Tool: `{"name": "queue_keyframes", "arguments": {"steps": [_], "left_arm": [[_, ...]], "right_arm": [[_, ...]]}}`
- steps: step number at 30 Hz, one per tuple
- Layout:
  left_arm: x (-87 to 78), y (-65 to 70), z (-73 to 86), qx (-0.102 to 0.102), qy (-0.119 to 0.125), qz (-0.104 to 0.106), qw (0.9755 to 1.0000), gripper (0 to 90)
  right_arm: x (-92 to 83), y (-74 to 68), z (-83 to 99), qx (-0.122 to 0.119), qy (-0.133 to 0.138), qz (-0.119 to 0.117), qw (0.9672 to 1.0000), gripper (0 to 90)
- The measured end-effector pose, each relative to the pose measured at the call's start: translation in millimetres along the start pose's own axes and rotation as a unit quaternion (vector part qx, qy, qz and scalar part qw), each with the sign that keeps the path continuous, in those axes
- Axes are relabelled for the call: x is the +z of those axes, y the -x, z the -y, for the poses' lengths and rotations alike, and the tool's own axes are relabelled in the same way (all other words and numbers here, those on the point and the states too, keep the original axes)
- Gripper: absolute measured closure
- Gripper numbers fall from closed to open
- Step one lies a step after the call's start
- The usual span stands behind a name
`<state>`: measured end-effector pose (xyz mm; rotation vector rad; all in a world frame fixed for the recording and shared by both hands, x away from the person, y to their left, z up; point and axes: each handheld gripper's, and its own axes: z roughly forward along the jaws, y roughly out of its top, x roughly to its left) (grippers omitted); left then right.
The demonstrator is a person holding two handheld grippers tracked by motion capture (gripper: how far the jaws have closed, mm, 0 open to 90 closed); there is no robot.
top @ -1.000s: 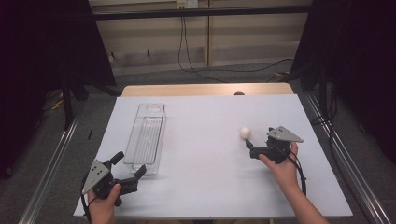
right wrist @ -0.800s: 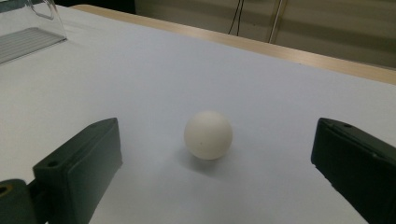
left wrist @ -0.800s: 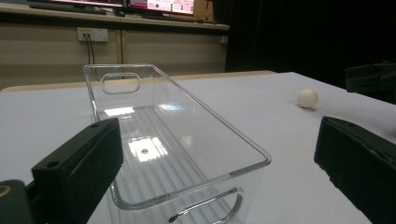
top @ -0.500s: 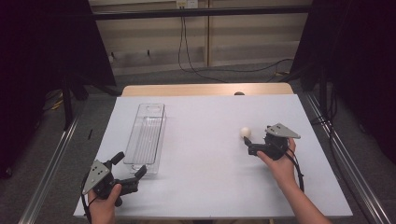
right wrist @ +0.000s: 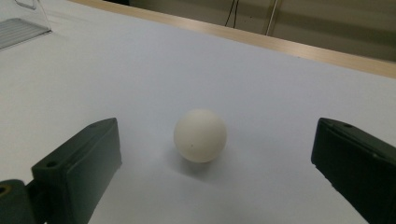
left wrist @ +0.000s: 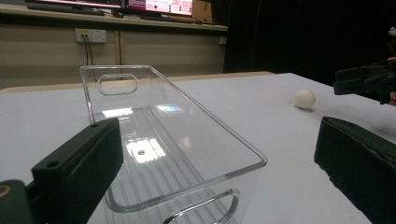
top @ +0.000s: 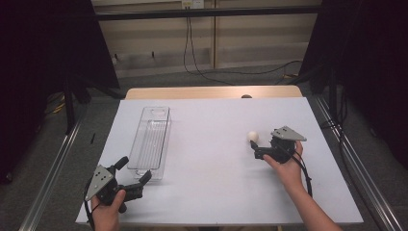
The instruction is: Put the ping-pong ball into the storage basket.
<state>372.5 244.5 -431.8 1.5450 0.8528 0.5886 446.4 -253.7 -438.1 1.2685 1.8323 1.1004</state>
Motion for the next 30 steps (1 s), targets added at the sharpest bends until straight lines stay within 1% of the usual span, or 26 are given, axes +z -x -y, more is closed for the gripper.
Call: {"name": "queue_keyframes", "arguments": {"steps": [3,4,5,6,7,10,12,13,15,20,22,23,26,27,30], "left_arm": [[0.0,0.3,0.1,0.0,0.0,0.001,1.0,1.4],[-0.2,0.1,-0.1,0.001,0.001,0.005,1.0,1.4],[-0.3,0.1,-0.3,-0.003,0.0,0.006,1.0,1.4],[-0.3,0.1,-0.3,-0.003,0.0,0.006,1.0,1.4],[-0.3,-0.1,-0.3,-0.001,-0.002,0.004,1.0,1.4],[0.0,-0.6,0.1,-0.004,-0.001,0.008,1.0,1.4],[-0.1,-1.4,0.3,-0.004,-0.001,0.006,1.0,1.4],[-0.3,-1.0,0.1,-0.005,0.0,0.001,1.0,1.4],[-0.3,-0.8,-1.0,-0.005,0.005,0.008,0.9999,1.4],[0.1,-0.5,0.0,-0.001,-0.002,0.004,1.0,1.4],[0.6,-0.3,0.0,-0.004,0.0,0.003,1.0,1.4],[0.6,-0.4,-0.1,-0.002,-0.002,0.007,1.0,1.4],[0.1,-0.3,-0.3,-0.001,-0.001,0.001,1.0,1.4],[0.0,-0.5,-0.6,-0.001,0.0,0.004,1.0,1.4],[-0.2,-0.1,-0.7,-0.005,0.003,0.004,1.0,1.4]], "right_arm": [[0.7,-0.6,-5.1,-0.005,0.004,0.0,1.0,1.2],[1.0,-1.0,-6.4,-0.004,0.002,0.001,1.0,1.6],[1.4,-0.9,-7.1,0.003,0.002,0.0,1.0,1.8],[1.4,-0.9,-7.1,0.003,0.002,0.0,1.0,1.8],[3.1,0.3,-7.3,0.008,-0.001,-0.003,1.0,1.6],[4.2,1.3,-7.2,0.006,-0.001,-0.002,1.0,1.4],[5.4,2.3,-6.9,0.005,-0.004,-0.002,1.0,1.4],[5.4,2.3,-6.9,0.005,-0.004,-0.002,1.0,1.4],[6.5,2.2,-7.1,0.007,-0.006,-0.005,0.9999,1.5],[7.6,3.2,-6.7,0.007,-0.008,-0.005,0.9999,1.3],[7.7,3.7,-6.8,0.006,-0.007,-0.006,0.9999,1.2],[7.9,3.7,-9.0,-0.003,-0.013,-0.002,0.9999,1.1],[7.0,3.2,-14.3,-0.005,-0.01,-0.002,0.9999,1.1],[7.1,3.5,-15.7,-0.008,-0.009,-0.002,0.9999,1.1],[8.0,4.2,-17.2,-0.002,-0.009,-0.004,0.9999,1.2]]}}
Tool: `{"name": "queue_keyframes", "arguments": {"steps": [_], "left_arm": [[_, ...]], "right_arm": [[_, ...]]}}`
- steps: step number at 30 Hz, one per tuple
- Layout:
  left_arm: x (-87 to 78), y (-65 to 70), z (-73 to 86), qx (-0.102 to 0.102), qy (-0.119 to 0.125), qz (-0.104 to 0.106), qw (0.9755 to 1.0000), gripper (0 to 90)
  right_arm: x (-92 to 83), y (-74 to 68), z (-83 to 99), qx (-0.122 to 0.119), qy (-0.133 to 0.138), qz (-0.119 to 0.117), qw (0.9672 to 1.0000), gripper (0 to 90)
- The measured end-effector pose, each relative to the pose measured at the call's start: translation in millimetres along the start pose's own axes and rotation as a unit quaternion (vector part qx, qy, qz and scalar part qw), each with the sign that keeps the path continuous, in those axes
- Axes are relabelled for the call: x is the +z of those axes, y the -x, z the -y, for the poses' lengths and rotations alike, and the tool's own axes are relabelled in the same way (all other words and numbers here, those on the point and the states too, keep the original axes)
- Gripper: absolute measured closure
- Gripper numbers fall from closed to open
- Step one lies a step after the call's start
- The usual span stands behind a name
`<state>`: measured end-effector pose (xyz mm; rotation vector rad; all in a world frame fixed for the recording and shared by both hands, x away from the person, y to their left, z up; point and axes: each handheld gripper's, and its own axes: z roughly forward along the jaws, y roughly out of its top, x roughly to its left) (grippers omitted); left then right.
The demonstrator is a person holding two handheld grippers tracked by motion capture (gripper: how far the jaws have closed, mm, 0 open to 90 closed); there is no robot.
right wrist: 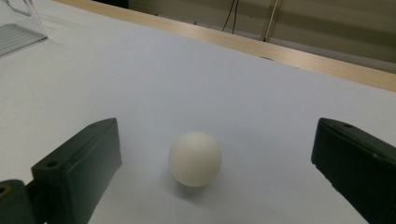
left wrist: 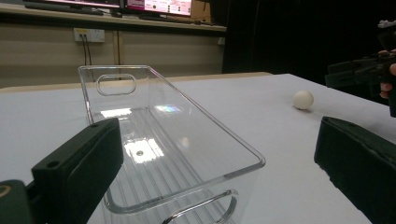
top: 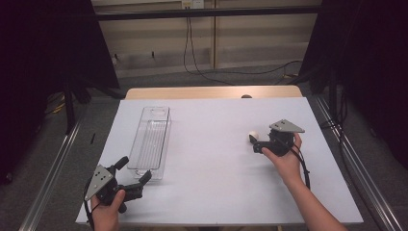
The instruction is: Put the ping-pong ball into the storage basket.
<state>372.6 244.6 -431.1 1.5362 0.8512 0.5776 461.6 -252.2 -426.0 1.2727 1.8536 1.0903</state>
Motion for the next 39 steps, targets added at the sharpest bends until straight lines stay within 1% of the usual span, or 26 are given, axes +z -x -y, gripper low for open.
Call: {"name": "queue_keyframes", "arguments": {"steps": [2,8,9,10,11,14,15,16,18,20,22,26,27,28,29,32,34,37,39], "left_arm": [[-0.4,-0.2,0.3,0.003,-0.004,0.001,1.0,1.4],[0.8,-0.6,1.1,-0.003,-0.004,0.002,1.0,1.4],[1.0,-0.7,1.1,-0.001,-0.005,0.004,1.0,1.4],[1.0,-0.7,1.1,-0.001,-0.005,0.004,1.0,1.4],[1.0,-0.3,0.8,-0.001,-0.004,0.006,1.0,1.4],[0.6,-0.2,0.6,0.0,-0.005,0.002,1.0,1.4],[0.6,-0.9,1.0,0.001,-0.005,0.005,1.0,1.4],[0.8,-1.0,1.2,0.0,-0.005,0.003,1.0,1.4],[0.7,-1.3,1.1,-0.002,-0.004,0.007,1.0,1.4],[0.4,-1.0,0.7,0.001,-0.005,0.002,1.0,1.4],[0.4,-0.8,0.6,0.001,-0.005,0.003,1.0,1.4],[0.6,-0.4,0.2,0.001,-0.005,0.002,1.0,1.4],[0.7,-0.4,0.1,0.001,-0.005,0.002,1.0,1.4],[0.6,-0.5,0.1,0.001,-0.005,0.002,1.0,1.4],[0.8,-0.5,0.2,0.002,-0.006,0.001,1.0,1.4],[1.1,-0.6,0.2,0.003,-0.006,0.004,1.0,1.4],[0.8,-0.8,0.0,0.005,-0.007,0.004,1.0,1.4],[1.3,-0.2,0.0,0.001,-0.003,0.003,1.0,1.4],[1.0,-0.5,-0.2,0.003,-0.004,0.002,1.0,1.4]], "right_arm": [[1.2,0.8,0.2,0.002,-0.001,-0.001,1.0,1.3],[4.2,1.9,0.1,0.005,-0.004,0.003,1.0,1.6],[5.7,2.7,0.2,0.003,-0.01,0.002,0.9999,1.3],[5.7,2.7,0.2,0.003,-0.01,0.002,0.9999,1.3],[6.5,2.7,-1.8,-0.003,-0.013,0.003,0.9999,1.3],[6.3,3.0,-5.0,-0.004,-0.01,0.004,0.9999,1.3],[6.8,3.4,-7.3,0.0,-0.007,0.005,1.0,1.4],[7.3,3.7,-7.5,0.002,-0.007,0.003,1.0,1.5],[9.1,4.0,-6.4,0.001,-0.012,0.004,0.9999,1.4],[10.7,4.5,-5.2,0.001,-0.017,0.004,0.9998,1.5],[11.0,4.4,-4.8,0.002,-0.02,0.006,0.9998,1.3],[12.5,5.6,-4.7,0.009,-0.021,0.001,0.9997,2.0],[14.2,6.1,-4.4,0.013,-0.028,-0.006,0.9995,2.3],[14.2,6.1,-4.4,0.013,-0.028,-0.006,0.9995,2.3],[15.7,6.9,-3.5,0.014,-0.034,-0.006,0.9993,2.8],[17.7,8.2,-2.3,0.014,-0.035,-0.004,0.9993,3.7],[19.6,9.4,-1.5,0.018,-0.038,-0.004,0.9991,5.3],[23.4,10.5,-0.3,0.021,-0.045,-0.006,0.9988,8.8],[25.4,10.4,0.8,0.022,-0.048,-0.008,0.9986,10.0]]}}
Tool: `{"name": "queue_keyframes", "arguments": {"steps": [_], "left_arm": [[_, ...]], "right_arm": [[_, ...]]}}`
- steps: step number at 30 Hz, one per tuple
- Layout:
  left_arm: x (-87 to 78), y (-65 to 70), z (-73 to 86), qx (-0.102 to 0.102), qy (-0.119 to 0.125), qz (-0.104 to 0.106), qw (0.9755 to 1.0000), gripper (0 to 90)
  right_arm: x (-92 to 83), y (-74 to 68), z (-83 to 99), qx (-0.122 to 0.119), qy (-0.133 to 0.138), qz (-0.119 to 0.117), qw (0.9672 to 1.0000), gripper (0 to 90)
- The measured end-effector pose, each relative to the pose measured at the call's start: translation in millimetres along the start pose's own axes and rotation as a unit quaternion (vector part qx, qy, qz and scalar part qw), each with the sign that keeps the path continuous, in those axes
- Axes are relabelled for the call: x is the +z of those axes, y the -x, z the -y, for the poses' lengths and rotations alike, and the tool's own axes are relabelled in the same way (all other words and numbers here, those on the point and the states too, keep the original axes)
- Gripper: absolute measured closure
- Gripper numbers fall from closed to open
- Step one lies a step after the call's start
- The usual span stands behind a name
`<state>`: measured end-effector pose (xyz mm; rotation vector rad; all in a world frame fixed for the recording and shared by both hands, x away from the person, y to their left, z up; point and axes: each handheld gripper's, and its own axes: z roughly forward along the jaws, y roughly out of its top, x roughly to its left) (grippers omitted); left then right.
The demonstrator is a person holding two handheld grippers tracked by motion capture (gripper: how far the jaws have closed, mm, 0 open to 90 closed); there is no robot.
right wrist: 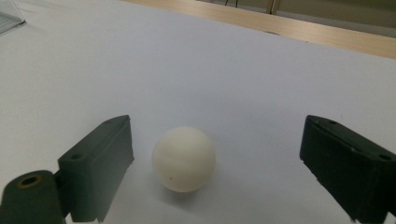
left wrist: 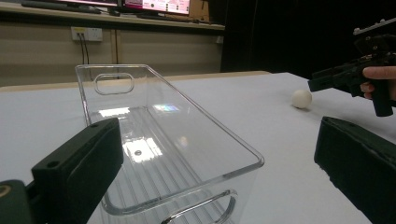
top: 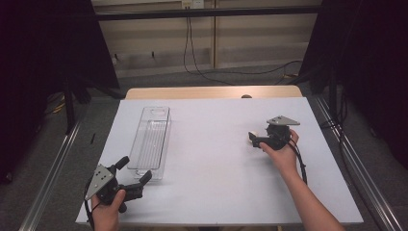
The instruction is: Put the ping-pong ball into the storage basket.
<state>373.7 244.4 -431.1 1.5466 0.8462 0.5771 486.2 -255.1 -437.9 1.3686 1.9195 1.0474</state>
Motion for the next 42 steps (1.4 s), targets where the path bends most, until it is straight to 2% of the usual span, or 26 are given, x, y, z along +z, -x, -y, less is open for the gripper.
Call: {"name": "queue_keyframes", "arguments": {"steps": [13,20,25,35,42], "left_arm": [[-2.2,-2.3,-1.0,0.0,0.001,0.003,1.0,1.4],[-2.6,-2.7,-1.2,-0.004,0.006,0.002,1.0,1.4],[-1.8,-2.1,-1.3,0.001,0.002,0.008,1.0,1.4],[-1.8,-2.2,-1.2,0.002,0.0,0.005,1.0,1.4],[-1.1,-1.8,-1.2,0.002,0.0,0.009,1.0,1.4]], "right_arm": [[13.9,-6.1,5.2,-0.015,-0.021,-0.011,0.9996,23.8],[17.1,-6.1,7.5,-0.008,-0.039,-0.016,0.9991,31.9],[19.3,-5.5,8.3,-0.011,-0.039,-0.018,0.999,34.1],[22.2,-6.2,9.5,-0.014,-0.047,-0.025,0.9985,40.1],[23.8,-6.8,10.9,-0.006,-0.057,-0.029,0.998,42.8]]}}
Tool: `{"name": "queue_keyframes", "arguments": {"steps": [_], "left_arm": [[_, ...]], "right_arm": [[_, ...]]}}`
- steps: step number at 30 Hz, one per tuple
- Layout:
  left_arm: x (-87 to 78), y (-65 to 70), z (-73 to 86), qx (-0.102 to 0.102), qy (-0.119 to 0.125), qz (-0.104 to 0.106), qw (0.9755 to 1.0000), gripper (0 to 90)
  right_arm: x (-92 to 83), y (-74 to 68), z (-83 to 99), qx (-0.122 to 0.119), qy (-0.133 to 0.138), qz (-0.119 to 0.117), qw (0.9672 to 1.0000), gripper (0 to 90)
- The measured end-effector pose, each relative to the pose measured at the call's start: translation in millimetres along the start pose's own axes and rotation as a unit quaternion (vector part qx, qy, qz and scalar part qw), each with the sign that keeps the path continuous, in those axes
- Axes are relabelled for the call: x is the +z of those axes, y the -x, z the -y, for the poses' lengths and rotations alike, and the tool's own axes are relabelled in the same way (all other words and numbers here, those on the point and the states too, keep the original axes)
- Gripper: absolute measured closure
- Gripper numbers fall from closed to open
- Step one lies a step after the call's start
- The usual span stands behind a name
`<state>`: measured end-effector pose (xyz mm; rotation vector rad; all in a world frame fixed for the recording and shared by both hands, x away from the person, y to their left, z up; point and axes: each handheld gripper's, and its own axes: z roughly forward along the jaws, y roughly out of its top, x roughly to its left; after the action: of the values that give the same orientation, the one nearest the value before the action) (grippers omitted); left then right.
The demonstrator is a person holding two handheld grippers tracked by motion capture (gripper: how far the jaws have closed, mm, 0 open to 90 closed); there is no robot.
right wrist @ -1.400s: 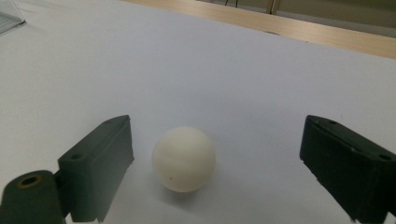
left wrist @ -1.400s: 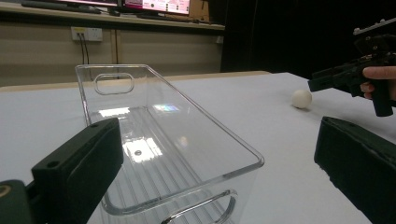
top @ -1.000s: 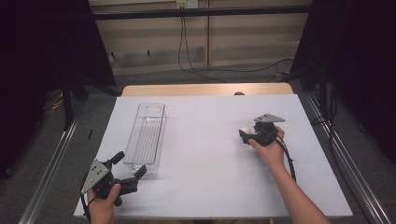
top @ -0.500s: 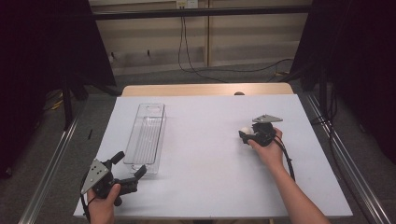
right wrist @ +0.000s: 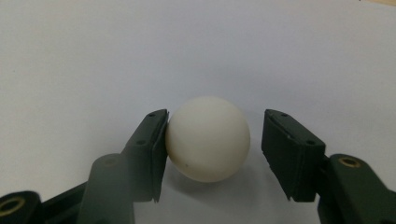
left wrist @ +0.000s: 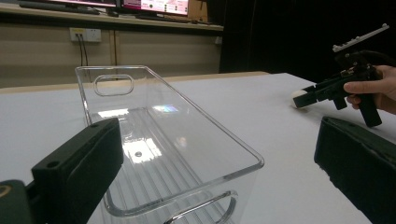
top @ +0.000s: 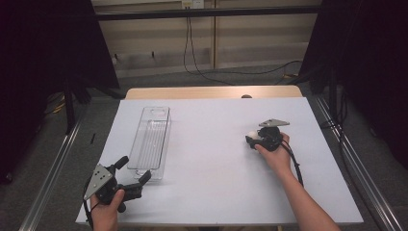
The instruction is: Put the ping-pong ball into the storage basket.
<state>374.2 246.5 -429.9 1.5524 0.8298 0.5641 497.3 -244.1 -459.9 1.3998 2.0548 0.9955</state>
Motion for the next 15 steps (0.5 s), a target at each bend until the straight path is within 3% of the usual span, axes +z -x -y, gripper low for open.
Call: {"name": "queue_keyframes", "arguments": {"steps": [15], "left_arm": [[0.1,0.0,-0.2,0.002,0.0,0.0,1.0,1.4]], "right_arm": [[0.5,1.3,0.4,-0.001,0.007,-0.004,1.0,49.5]]}}
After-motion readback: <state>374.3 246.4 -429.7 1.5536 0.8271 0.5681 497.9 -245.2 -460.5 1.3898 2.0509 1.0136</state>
